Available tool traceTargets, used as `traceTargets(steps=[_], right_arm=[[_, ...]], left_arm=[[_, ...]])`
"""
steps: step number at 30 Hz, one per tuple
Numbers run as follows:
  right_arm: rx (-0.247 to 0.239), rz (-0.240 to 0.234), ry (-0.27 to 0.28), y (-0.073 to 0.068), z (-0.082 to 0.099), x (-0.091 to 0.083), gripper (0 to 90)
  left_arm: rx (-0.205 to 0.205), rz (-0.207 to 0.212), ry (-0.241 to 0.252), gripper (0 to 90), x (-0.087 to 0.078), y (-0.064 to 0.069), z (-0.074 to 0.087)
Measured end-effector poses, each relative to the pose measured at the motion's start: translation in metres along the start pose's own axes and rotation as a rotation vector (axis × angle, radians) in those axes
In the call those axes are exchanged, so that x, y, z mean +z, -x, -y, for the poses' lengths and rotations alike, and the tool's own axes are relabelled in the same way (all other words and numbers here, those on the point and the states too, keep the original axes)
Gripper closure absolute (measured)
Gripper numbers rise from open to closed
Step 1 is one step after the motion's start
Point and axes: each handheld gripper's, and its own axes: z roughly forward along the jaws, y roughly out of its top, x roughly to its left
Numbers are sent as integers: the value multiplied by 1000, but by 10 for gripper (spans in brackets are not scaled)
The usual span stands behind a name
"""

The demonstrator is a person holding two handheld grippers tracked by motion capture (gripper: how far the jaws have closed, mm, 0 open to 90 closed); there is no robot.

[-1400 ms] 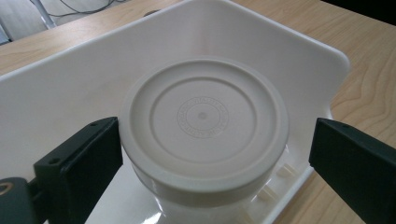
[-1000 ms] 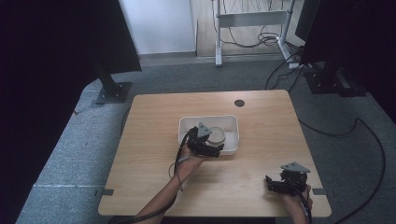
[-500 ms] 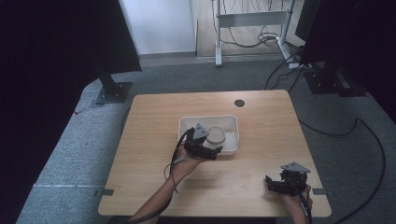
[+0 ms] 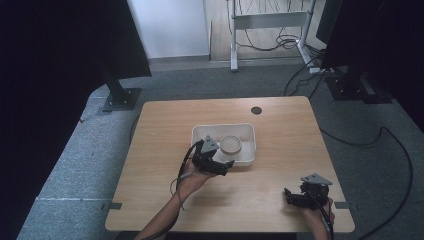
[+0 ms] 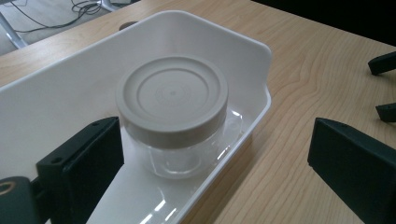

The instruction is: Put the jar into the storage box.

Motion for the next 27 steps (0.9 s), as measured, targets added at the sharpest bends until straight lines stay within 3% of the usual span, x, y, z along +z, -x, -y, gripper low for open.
traceTargets(steps=[27], right_arm=[[0, 0, 0, 0, 0, 0, 32]], left_arm=[[6, 17, 24, 33, -36, -11, 20]])
